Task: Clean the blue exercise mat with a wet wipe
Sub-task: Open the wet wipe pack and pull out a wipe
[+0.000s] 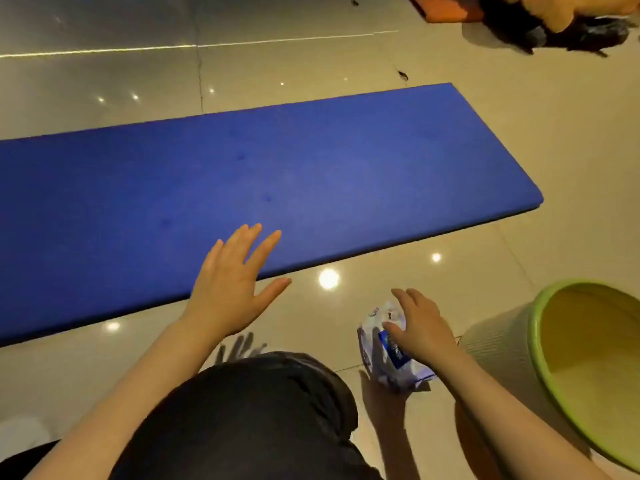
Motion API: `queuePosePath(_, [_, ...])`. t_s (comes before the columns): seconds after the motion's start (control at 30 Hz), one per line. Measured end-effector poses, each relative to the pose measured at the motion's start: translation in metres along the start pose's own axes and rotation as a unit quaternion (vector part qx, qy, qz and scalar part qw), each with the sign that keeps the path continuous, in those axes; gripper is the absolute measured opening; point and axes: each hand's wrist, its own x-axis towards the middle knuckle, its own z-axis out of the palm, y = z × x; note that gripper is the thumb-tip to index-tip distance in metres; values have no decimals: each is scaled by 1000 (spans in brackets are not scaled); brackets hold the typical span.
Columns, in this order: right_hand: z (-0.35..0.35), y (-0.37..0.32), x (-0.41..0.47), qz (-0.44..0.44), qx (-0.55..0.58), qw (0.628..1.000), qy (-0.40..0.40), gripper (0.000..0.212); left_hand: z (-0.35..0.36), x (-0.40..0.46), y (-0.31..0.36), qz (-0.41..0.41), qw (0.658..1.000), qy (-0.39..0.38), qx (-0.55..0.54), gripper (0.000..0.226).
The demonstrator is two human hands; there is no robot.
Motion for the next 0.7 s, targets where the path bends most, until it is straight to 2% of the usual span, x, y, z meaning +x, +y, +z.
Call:
queuePosePath(0.03, [12,6,2,13,-2,1000,-25,69,9,-2,-1,-21,999,-29,8,77])
queuePosePath(0.13, [45,22,9,50,-14,995,-84,66,36,-14,-14,-80,995,-43,32,79])
queuePosePath(0.3, [81,24,36,84,-29,991,-102,51,63,-13,-38,-127,989,-70,14,81])
queuePosePath(0.5, [115,26,47,107,-19,992,-57,44,85,-2,-45,-157,984,-80,-18,74])
queuePosePath(0.7, [98,25,50,121,50,990,-51,49,79,0,-55,-160,984,-68,-49,69])
